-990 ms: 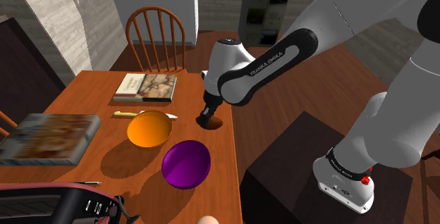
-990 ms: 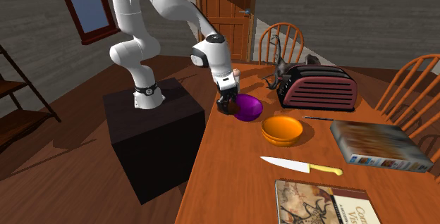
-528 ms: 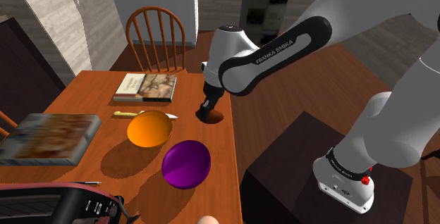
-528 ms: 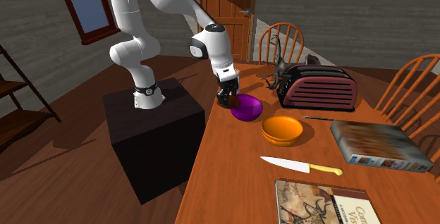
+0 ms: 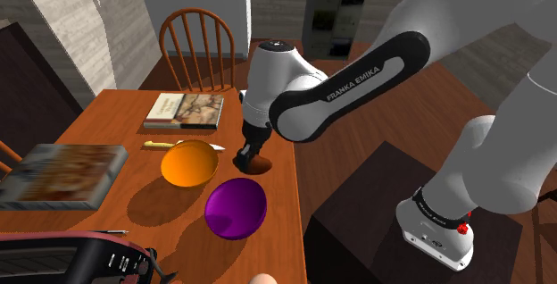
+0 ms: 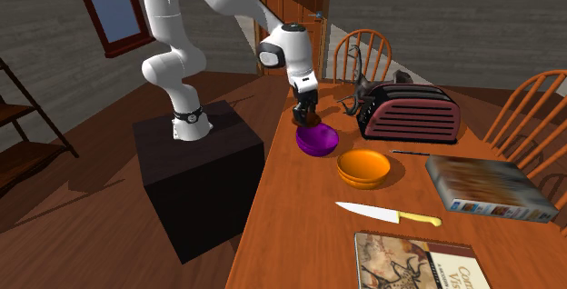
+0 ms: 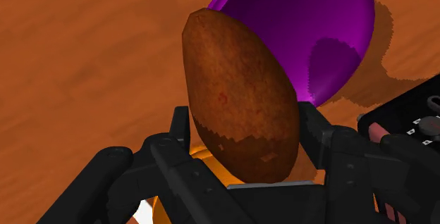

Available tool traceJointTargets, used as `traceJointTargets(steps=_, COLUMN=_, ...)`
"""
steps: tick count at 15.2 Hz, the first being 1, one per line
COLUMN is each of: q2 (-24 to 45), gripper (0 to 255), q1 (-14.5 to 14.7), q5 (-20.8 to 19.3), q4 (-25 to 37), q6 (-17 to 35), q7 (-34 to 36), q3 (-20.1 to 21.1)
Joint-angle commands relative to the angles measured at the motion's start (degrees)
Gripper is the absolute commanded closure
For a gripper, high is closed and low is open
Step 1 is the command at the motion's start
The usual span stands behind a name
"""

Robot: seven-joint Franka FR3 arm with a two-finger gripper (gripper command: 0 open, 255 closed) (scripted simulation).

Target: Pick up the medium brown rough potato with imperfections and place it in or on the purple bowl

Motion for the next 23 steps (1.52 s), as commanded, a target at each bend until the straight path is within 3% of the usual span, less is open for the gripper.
traceJointTargets(steps=1, q2=1.0, gripper=255, q1=1.6, q5=-1.4, q4=1.2, q6=0.2, q7=4.0, q3=1.2)
traceJointTargets(steps=5, q2=3.8, gripper=255, q1=5.0, q5=-4.9, q4=4.6, q6=0.1, q7=11.6, q3=3.0)
traceJointTargets(steps=19, q2=12.0, gripper=255, q1=6.4, q5=-8.7, q4=2.4, q6=10.1, q7=13.4, q3=1.5)
traceJointTargets(steps=23, q2=12.0, gripper=255, q1=6.4, q5=-8.7, q4=2.4, q6=10.1, q7=13.4, q3=1.5)
